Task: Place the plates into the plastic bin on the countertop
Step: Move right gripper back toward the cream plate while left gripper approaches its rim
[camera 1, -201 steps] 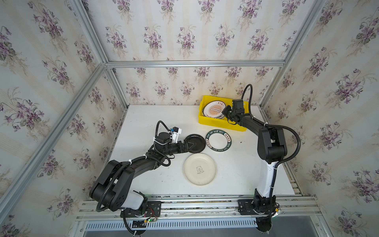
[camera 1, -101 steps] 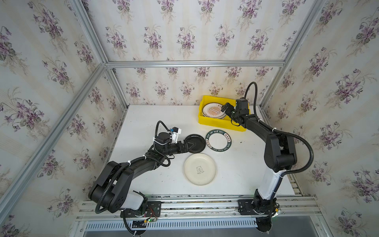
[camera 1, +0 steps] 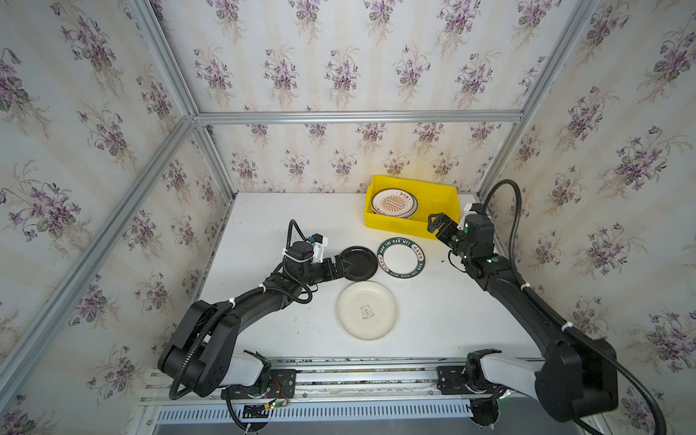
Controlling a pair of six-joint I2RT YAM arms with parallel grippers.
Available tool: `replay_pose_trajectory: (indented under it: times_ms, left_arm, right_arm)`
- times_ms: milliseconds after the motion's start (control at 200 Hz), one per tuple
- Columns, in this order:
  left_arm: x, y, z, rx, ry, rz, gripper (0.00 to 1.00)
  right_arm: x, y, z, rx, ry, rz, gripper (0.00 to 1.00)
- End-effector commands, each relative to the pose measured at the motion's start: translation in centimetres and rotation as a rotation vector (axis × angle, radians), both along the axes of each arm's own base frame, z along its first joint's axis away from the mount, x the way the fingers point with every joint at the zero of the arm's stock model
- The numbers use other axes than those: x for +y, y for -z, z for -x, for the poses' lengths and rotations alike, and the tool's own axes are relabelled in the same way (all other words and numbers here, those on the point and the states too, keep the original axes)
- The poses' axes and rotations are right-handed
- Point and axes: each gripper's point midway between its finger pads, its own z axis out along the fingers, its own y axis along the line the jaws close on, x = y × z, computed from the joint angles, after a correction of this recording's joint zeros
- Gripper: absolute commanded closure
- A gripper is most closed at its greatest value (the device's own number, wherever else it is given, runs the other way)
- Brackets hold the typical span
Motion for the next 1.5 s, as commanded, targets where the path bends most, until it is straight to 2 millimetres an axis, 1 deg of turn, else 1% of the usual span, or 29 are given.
replay_pose_trajectory:
  times_ms: [0, 140, 310, 350, 365, 435, 545, 710, 790, 840, 880, 910, 1005, 1064, 1074, 1089, 1189, 1259, 1274, 1319, 1389, 1494]
  left_arm:
    - [-0.2, -0.1, -0.1, 0.033, -0.023, 0.018, 0.00]
    - [1.3, 0.3, 0.7, 0.037, -0.066, -0.046, 0.00]
    - [3.3, 1.2, 2.4, 0.041, -0.108, -0.113, 0.00]
    - [3.7, 2.0, 2.9, 0.059, -0.114, -0.134, 0.01]
    - [3.8, 1.4, 3.0, 0.039, -0.118, -0.129, 0.01]
    - [4.6, 2.1, 3.7, 0.040, -0.132, -0.165, 0.01]
    - [5.3, 3.2, 4.6, 0.049, -0.136, -0.208, 0.01]
    - [4.9, 4.1, 5.3, 0.064, -0.100, -0.229, 0.01]
    - [4.7, 4.7, 5.7, 0.072, -0.077, -0.248, 0.04]
    - [4.6, 5.0, 5.9, 0.075, -0.062, -0.257, 0.10]
    - [4.5, 5.3, 6.0, 0.079, -0.051, -0.264, 0.17]
    - [4.4, 5.5, 6.0, 0.083, -0.044, -0.268, 0.19]
    - [4.1, 5.8, 6.2, 0.086, -0.029, -0.276, 0.32]
    - [3.8, 5.6, 6.2, 0.074, -0.021, -0.281, 0.34]
    - [3.8, 6.2, 6.3, 0.092, -0.016, -0.293, 0.34]
    - [3.7, 6.5, 6.4, 0.098, -0.015, -0.300, 0.34]
    - [3.1, 6.6, 6.5, 0.102, -0.001, -0.304, 0.34]
    - [2.6, 6.7, 6.5, 0.102, 0.010, -0.304, 0.33]
    - [2.9, 6.8, 6.3, 0.096, -0.006, -0.319, 0.33]
    - [2.7, 7.0, 6.2, 0.096, -0.004, -0.327, 0.34]
    - [2.3, 7.3, 6.3, 0.100, 0.012, -0.333, 0.40]
    - [2.0, 7.8, 6.5, 0.112, 0.027, -0.345, 0.41]
  right_arm:
    - [-0.5, 0.1, 1.7, -0.011, 0.024, -0.030, 0.00]
    - [-0.5, 0.7, 3.6, -0.016, 0.011, -0.078, 0.00]
    - [-0.7, 2.3, 5.2, -0.034, 0.012, -0.135, 0.00]
    - [-0.6, 2.7, 5.4, -0.046, 0.009, -0.146, 0.00]
    - [-0.6, 2.9, 5.5, -0.048, 0.010, -0.150, 0.00]
    - [-0.8, 3.5, 5.6, -0.062, 0.018, -0.153, 0.00]
    - [-0.8, 3.5, 5.1, -0.057, 0.009, -0.127, 0.00]
    - [0.6, 3.3, 4.3, -0.047, -0.062, -0.142, 0.00]
    - [1.1, 3.5, 4.1, -0.058, -0.091, -0.156, 0.00]
    - [1.4, 3.8, 4.1, -0.062, -0.101, -0.171, 0.00]
    - [1.5, 3.9, 4.1, -0.068, -0.109, -0.180, 0.00]
    - [1.6, 4.0, 4.1, -0.072, -0.114, -0.186, 0.00]
    - [2.1, 3.6, 4.0, -0.101, -0.142, -0.197, 0.00]
    - [2.5, 3.2, 3.8, -0.120, -0.166, -0.206, 0.00]
    - [2.6, 3.1, 3.8, -0.122, -0.170, -0.208, 0.00]
    - [2.7, 3.0, 3.8, -0.127, -0.175, -0.212, 0.00]
    - [3.2, 2.7, 3.6, -0.150, -0.201, -0.242, 0.00]
    - [3.6, 2.8, 3.5, -0.157, -0.218, -0.260, 0.00]
    - [3.6, 2.8, 3.4, -0.157, -0.217, -0.262, 0.00]
    - [3.7, 2.9, 3.4, -0.153, -0.225, -0.270, 0.00]
    - [3.9, 3.1, 3.4, -0.148, -0.232, -0.274, 0.00]
    - [3.8, 3.4, 3.5, -0.136, -0.225, -0.274, 0.01]
